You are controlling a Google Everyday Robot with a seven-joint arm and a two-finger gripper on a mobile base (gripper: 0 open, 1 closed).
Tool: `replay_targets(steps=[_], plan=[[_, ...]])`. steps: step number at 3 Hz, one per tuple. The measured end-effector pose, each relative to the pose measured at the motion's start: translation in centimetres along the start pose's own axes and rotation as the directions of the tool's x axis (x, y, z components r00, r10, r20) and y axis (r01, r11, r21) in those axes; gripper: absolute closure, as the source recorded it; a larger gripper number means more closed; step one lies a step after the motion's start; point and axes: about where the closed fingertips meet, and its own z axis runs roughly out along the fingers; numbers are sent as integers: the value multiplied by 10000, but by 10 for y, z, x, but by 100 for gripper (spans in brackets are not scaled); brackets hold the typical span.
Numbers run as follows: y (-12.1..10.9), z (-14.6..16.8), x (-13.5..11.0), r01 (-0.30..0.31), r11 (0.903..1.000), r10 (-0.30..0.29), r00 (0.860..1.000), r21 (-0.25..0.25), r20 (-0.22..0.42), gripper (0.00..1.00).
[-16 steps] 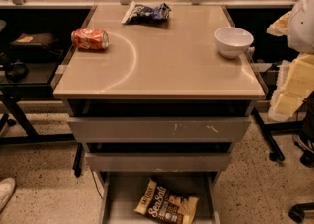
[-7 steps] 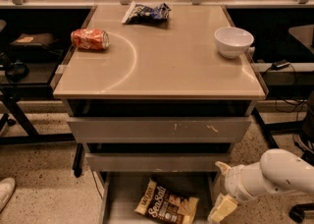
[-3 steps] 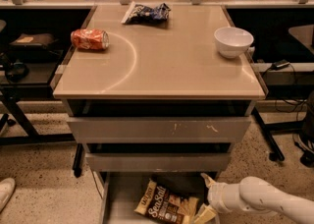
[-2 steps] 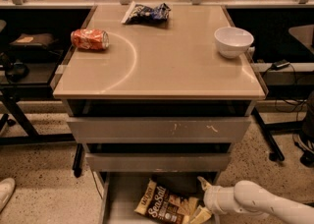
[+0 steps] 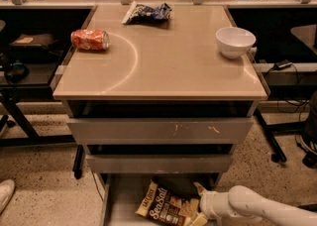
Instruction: Pick brown chip bag from bottom drawer and place on counter
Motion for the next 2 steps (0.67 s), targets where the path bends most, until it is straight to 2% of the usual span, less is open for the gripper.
replay_targets(steps=[1,2], plan=[[12,58,40,257,9993,-267,9990,-287,-367,0],[19,103,68,440,9971,-471,9977,-621,-491,0]])
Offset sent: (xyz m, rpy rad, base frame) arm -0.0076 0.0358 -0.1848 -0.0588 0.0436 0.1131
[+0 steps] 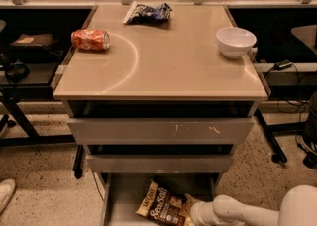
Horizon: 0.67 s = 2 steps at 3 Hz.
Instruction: Pick brown chip bag from bottom drawer and place on counter
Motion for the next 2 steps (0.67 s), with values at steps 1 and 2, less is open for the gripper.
replay_targets(steps=[1,2], plan=[[-5,28,4,216,9997,-213,9995,-122,231,0],[-8,30,6,192,9998,-191,9996,-73,230,20]])
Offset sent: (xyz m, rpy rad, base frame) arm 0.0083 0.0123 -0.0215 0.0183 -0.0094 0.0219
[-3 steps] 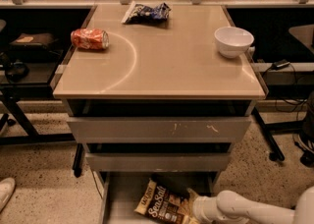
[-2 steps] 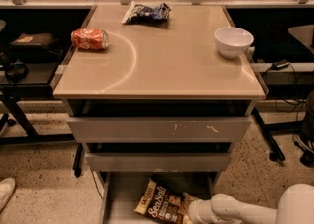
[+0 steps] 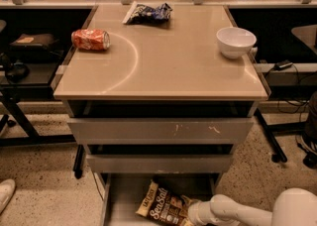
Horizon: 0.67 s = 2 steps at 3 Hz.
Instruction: Pick brown chip bag from bottom drawer and place on counter
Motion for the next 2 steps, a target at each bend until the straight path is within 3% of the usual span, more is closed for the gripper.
replay_targets(steps=[2], plan=[[0,0,0,0,10000,0,10000,-1,0,66]])
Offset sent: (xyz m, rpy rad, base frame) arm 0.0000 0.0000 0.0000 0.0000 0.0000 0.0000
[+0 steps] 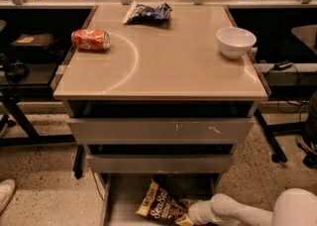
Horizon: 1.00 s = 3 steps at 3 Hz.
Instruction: Pick brown chip bag from bottom drawer and place on counter
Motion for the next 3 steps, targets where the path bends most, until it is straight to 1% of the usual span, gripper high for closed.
replay_targets(steps=[1,2,3], plan=[[0,0,0,0,10000,0,10000,0,0,90],[0,-3,-3,0,10000,0,10000,0,0,100],[3,-29,-9,285,9996,-285,9995,-66,106,100]])
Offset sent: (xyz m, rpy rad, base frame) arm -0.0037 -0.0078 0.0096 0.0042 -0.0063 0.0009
